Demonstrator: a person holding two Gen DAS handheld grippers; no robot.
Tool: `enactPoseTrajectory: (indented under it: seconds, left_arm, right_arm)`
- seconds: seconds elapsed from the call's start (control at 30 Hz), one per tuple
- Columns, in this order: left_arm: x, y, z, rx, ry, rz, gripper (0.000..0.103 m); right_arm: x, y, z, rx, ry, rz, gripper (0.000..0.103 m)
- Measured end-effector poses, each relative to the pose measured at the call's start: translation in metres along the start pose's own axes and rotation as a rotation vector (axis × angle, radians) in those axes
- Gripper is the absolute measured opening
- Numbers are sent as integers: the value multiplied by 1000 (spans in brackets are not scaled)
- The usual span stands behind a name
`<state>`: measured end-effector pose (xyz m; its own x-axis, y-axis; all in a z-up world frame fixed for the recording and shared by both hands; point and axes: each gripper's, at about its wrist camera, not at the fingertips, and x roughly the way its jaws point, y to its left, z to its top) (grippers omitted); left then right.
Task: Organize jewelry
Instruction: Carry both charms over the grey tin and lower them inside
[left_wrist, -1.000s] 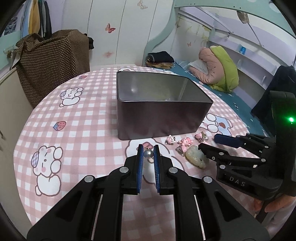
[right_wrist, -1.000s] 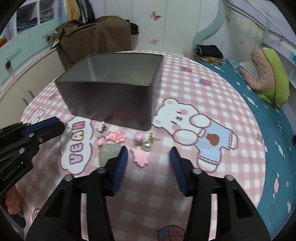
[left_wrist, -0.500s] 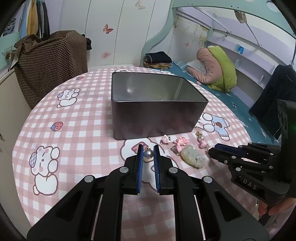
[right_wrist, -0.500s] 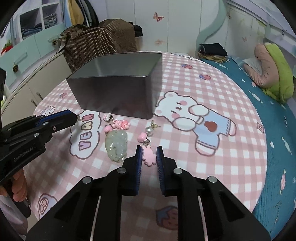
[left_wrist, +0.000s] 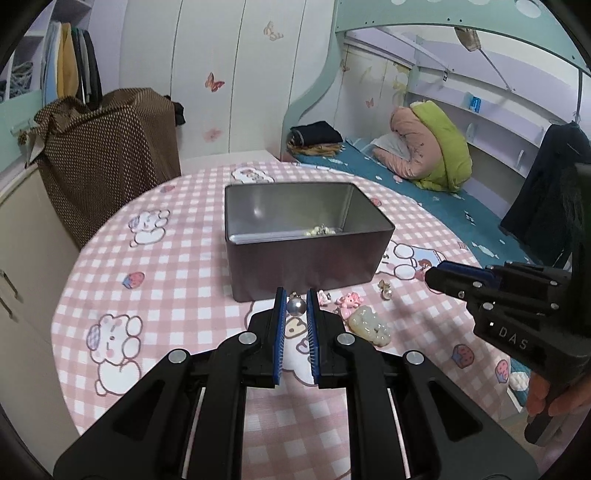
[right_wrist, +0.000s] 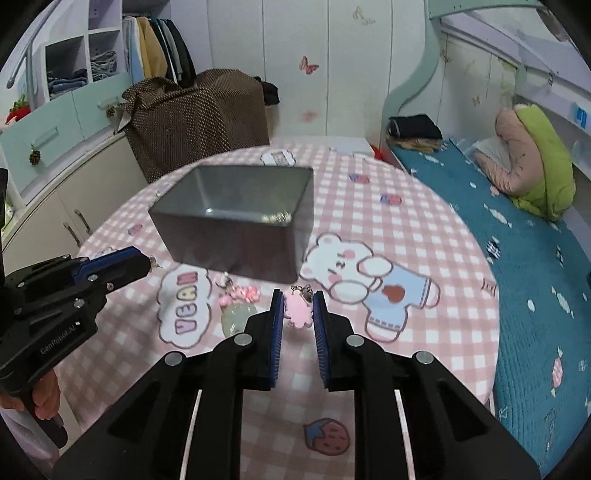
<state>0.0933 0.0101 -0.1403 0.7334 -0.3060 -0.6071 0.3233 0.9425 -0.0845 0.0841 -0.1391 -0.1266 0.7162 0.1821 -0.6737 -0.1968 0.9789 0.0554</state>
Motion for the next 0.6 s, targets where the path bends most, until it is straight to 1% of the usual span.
enactPoseTrajectory:
  seconds: [0.23,0.33,0.47,0.6]
  left_arm:
    - [-11,-4,6,5,-26,-4,12]
    - [-16,-4,10,-16,-29,-24,12]
    - [-20,-5,19,-9,-49,-10,12]
    - [-20,-9,28,22,-70,22,12]
  right_arm:
    - [-4,4,10,-7,-28,9,15]
    - [-6,6,15,-7,-44,13,15]
    - [-9,8,23,-9,-64,16,16]
    - [-10,9,33,-7,-86,26,16]
